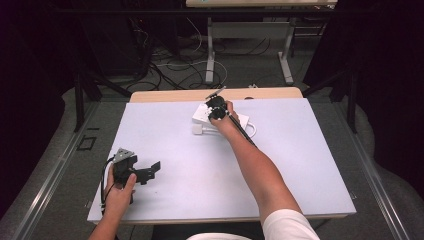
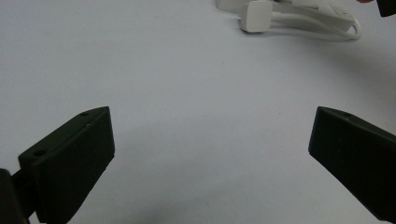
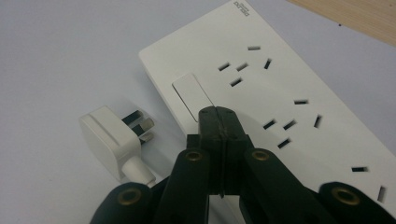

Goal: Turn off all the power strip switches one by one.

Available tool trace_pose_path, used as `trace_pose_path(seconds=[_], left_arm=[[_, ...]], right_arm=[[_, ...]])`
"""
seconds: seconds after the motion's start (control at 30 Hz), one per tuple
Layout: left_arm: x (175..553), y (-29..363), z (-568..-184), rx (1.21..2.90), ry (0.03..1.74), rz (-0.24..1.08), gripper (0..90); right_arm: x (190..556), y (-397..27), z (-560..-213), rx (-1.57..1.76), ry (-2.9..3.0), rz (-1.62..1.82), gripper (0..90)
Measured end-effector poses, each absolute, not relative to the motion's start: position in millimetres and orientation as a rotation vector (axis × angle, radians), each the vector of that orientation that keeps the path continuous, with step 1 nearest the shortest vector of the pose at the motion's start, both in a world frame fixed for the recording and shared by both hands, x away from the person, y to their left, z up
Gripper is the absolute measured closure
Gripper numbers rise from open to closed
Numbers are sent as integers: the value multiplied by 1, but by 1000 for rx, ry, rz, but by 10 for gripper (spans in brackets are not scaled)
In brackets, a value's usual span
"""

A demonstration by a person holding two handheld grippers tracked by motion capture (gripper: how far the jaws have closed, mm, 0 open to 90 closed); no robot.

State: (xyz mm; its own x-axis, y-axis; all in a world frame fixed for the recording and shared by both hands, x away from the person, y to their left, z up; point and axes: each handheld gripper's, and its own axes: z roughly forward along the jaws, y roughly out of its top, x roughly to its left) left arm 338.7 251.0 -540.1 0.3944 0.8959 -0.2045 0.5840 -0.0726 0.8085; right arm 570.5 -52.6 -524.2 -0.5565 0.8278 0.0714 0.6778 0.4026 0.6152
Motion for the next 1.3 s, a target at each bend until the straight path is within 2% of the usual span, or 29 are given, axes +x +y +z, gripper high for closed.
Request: trace_pose_path(seconds=[1.3], left_arm=[[340,253,-539,1756,1299,423,5]], right_arm=[[581,-30,-520,1300,2415,903,900]])
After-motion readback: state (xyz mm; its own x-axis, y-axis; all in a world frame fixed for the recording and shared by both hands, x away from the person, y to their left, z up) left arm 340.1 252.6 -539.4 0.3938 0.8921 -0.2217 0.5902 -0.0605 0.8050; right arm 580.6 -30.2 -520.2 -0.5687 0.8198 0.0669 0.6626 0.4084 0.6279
